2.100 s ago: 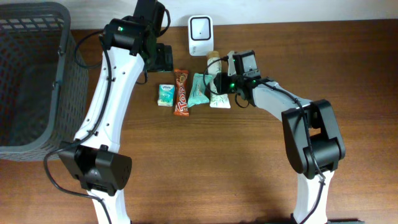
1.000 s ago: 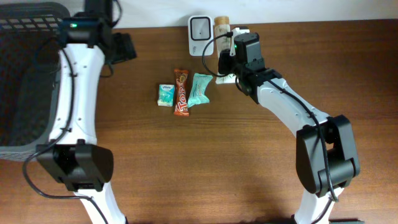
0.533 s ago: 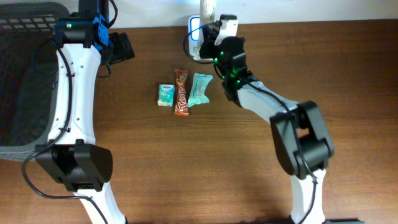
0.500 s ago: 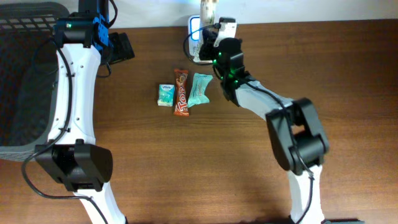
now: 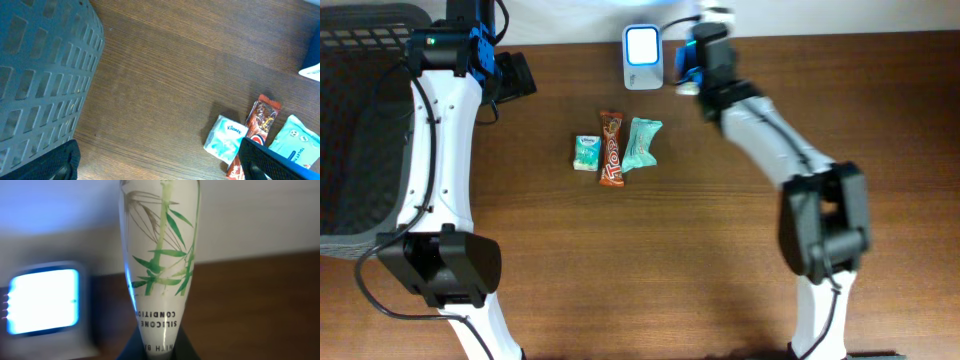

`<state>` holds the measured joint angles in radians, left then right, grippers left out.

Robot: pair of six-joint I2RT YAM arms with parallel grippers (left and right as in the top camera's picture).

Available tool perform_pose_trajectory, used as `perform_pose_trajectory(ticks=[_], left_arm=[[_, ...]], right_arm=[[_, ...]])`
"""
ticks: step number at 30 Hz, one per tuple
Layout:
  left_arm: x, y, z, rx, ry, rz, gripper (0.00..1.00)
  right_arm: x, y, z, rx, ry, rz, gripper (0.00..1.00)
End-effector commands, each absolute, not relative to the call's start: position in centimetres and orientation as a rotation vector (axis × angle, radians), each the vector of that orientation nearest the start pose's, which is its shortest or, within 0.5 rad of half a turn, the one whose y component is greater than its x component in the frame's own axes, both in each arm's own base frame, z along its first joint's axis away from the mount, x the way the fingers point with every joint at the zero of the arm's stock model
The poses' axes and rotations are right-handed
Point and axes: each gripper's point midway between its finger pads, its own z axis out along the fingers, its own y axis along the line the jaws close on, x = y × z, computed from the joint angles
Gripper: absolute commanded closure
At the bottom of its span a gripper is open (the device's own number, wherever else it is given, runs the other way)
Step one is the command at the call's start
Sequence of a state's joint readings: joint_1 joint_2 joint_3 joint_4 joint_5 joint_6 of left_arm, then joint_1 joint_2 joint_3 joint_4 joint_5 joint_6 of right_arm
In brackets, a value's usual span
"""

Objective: Scan the item barcode
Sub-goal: 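Carry the white tube right and set it down on the table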

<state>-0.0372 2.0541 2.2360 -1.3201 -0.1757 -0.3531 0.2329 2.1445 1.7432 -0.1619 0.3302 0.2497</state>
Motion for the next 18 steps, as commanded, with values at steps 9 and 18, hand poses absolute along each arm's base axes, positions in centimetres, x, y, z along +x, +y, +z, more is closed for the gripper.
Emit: perform_pose_trajectory(ticks=[9,18], left_arm=[[47.6,1.2,23.0,-0.486,2.638,0.11,0.01],[47.6,1.2,23.0,-0.486,2.639,0.11,0.01]], right_arm=[[48.8,-24.7,12.1,0.83,2.38,-0.455,0.96],[43.9,-30.5,9.4,1.304,2.262,-0.332,0.31]])
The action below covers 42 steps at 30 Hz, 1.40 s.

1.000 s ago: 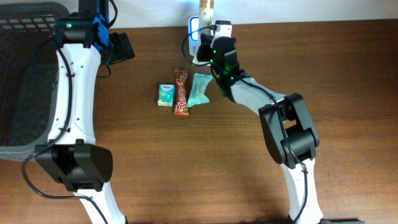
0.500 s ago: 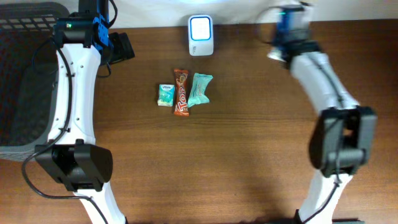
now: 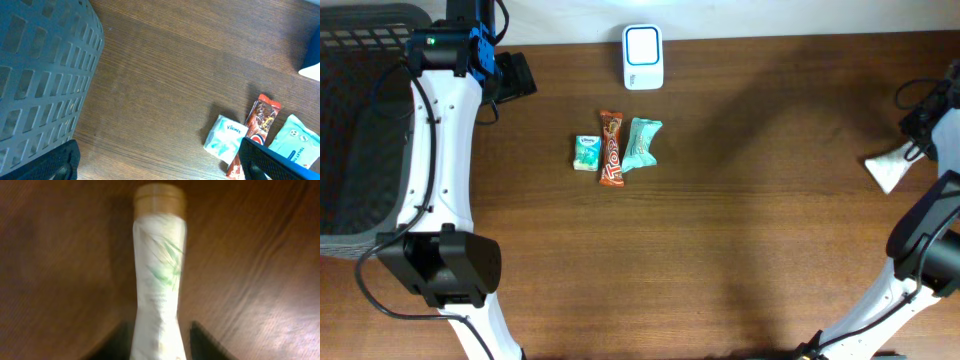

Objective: Scan the item barcode
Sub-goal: 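Carry the white tube right and set it down on the table, then return the right gripper to the items and grasp the mint-green wipes pack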

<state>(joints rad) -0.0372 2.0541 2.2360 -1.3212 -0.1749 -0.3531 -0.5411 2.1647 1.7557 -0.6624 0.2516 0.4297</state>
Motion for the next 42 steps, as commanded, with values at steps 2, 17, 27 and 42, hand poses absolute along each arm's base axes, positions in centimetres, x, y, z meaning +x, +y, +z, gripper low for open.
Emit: perform_pose_trajectory(ticks=[2,17,27,42], left_arm=[[47.6,1.2,23.0,-0.486,2.639,0.11,0.01],[47.6,1.2,23.0,-0.486,2.639,0.11,0.01],[47.6,1.2,23.0,-0.486,2.639,0.11,0.01],[47.6,1.2,23.0,-0.486,2.639,0.11,0.01]], right_arm=[[43.3,-29.9,12.6,1.289,2.238,-0.329,0.01],[32.5,-4.4,42.3,0.59,1.993,0.292,0.01],[31.4,-2.1,40.5,0.555,2.096,0.329,0.01],[40.8,3.0,31.1,0.45,2.385,0.643,0.02]])
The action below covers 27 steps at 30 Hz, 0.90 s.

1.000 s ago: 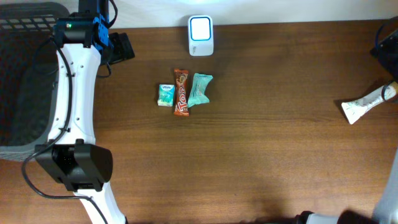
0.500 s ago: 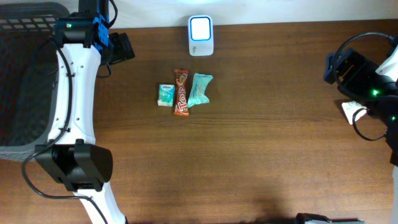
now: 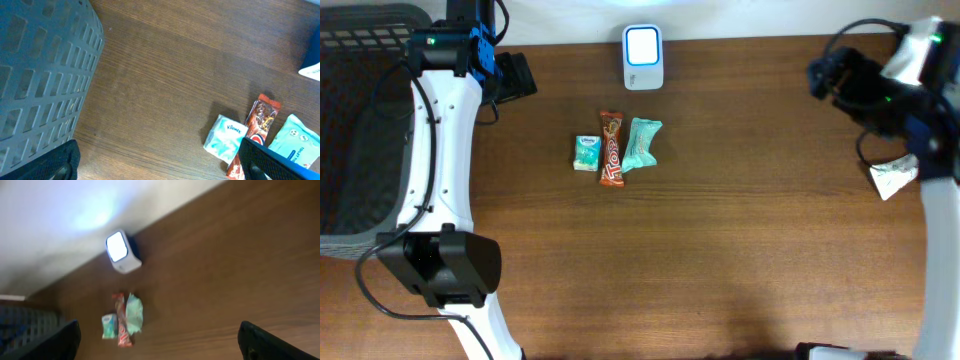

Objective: Scan the item barcode
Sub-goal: 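Return the right gripper to the items and grasp the mint-green wipes pack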

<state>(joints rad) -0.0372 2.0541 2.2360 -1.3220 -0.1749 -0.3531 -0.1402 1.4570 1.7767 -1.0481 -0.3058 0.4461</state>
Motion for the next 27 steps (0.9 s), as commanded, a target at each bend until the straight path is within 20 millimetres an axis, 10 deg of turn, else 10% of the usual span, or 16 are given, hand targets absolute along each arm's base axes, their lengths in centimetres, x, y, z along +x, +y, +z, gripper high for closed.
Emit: perform_pose_trajectory(ticks=[1,9,12,19,27], left_arm=[[47.6,1.2,23.0,-0.486,2.639,0.11,0.01],[47.6,1.2,23.0,-0.486,2.639,0.11,0.01],[47.6,1.2,23.0,-0.486,2.639,0.11,0.01],[47.6,1.2,23.0,-0.486,2.639,0.11,0.01],[47.6,1.2,23.0,-0.486,2.639,0.11,0.01]], right_arm=[[41.8,4.6,29.2,0.378,2.442,0.688,0.01],[46.5,19.5,17.8,-0.014,2.618,0.885,0.08],[46.8,21.7,15.3,-0.048,2.648,0.768,0.08],[45.5,28.0,7.5,-0.156,2.748,0.637,0.51],[46.3,25.0,4.7,-0.107,2.745,0.227,0.6]])
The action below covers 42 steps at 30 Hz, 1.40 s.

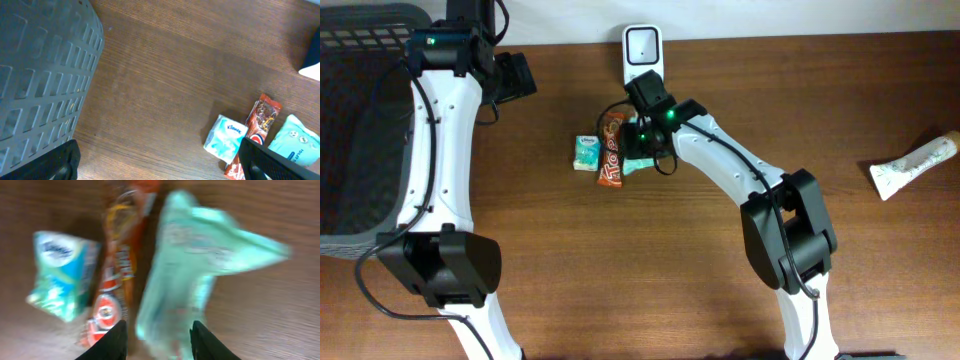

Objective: Scan the item barcode
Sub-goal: 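Return the right gripper to the items and grasp the mint-green wipes pack, then raise the green wipes pack to the scanner with the right gripper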

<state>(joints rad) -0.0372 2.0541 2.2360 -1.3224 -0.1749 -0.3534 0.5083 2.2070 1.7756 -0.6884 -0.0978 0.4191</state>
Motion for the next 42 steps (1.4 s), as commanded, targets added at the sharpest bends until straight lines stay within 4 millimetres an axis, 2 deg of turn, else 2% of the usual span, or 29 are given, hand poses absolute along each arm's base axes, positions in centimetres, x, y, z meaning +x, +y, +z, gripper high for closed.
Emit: perform_pose_trajectory(ticks=[1,4,6,8,10,12,14,16,17,18,19,20,22,25,28,30,31,33,36,37,42], left_arm=[[47.6,1.2,23.0,-0.486,2.639,0.11,0.01],[47.6,1.2,23.0,-0.486,2.639,0.11,0.01],[47.6,1.2,23.0,-0.486,2.639,0.11,0.01],[47.6,1.2,23.0,-0.486,2.638,0.11,0.01],[47.6,1.2,23.0,-0.486,2.639,0.11,0.01],[47.6,1.2,23.0,-0.486,2.639,0.11,0.01],[47.6,1.2,23.0,-0.486,2.639,0.11,0.01],[47.6,1.2,23.0,-0.486,2.639,0.11,0.01],[47.6,1.2,23.0,-0.486,2.639,0.11,0.01],[47.6,1.2,23.0,-0.486,2.639,0.11,0.01],[47.6,1.2,23.0,-0.486,2.639,0.11,0.01],[47.6,1.2,23.0,-0.486,2.639,0.11,0.01],[47.6,1.2,23.0,-0.486,2.639,0.11,0.01],[47.6,1.2,23.0,-0.486,2.639,0.11,0.01],[47.6,1.2,23.0,-0.486,2.638,0.11,0.01],[47.6,1.2,23.0,-0.486,2.639,0.11,0.01],[47.6,1.2,23.0,-0.486,2.639,0.11,0.01],[47.6,1.2,23.0,-0.486,2.639,0.11,0.01],[47.6,1.2,23.0,-0.486,2.638,0.11,0.01],[47.6,1.2,23.0,-0.486,2.639,0.11,0.01],[47.6,1.2,23.0,-0.486,2.638,0.11,0.01]], right_arm=[[46.1,24.1,4.2,-0.097,2.752,0.164,0.6],[45.4,21.7,2.7,-0.077,2.771,0.005,0.6],[45.3,21.6,2.9,-0.076,2.771,-0.005,0.6],[46.1,22.1,4.6,-0.074,2.751,0.012,0.6],[47.2,22.7,7.3,-0.075,2.713,0.039,0.6],[48.2,23.3,9.6,-0.16,2.664,0.045,0.58],[49.1,23.7,11.1,-0.222,2.618,0.047,0.49],[49.1,23.7,10.5,-0.225,2.625,0.043,0.48],[48.9,23.9,9.9,-0.261,2.631,0.031,0.42],[48.7,23.8,8.9,-0.334,2.638,-0.015,0.39],[48.7,22.5,7.2,-0.335,2.65,-0.153,0.35],[48.5,21.7,6.4,-0.333,2.659,-0.229,0.35],[47.6,21.7,4.5,-0.353,2.71,-0.233,0.36],[47.4,22.4,4.4,-0.318,2.713,-0.207,0.52],[47.2,23.0,4.6,-0.323,2.694,-0.232,0.52],[47.7,22.4,5.9,-0.316,2.611,-0.387,0.52],[48.1,22.3,7.5,-0.312,2.545,-0.485,0.52],[47.9,23.4,8.9,-0.382,2.493,-0.54,0.52],[46.4,24.9,8.1,-0.445,2.528,-0.506,0.52],[46.2,25.0,7.8,-0.42,2.539,-0.49,0.52],[45.4,23.7,5.4,-0.374,2.581,-0.517,0.52]])
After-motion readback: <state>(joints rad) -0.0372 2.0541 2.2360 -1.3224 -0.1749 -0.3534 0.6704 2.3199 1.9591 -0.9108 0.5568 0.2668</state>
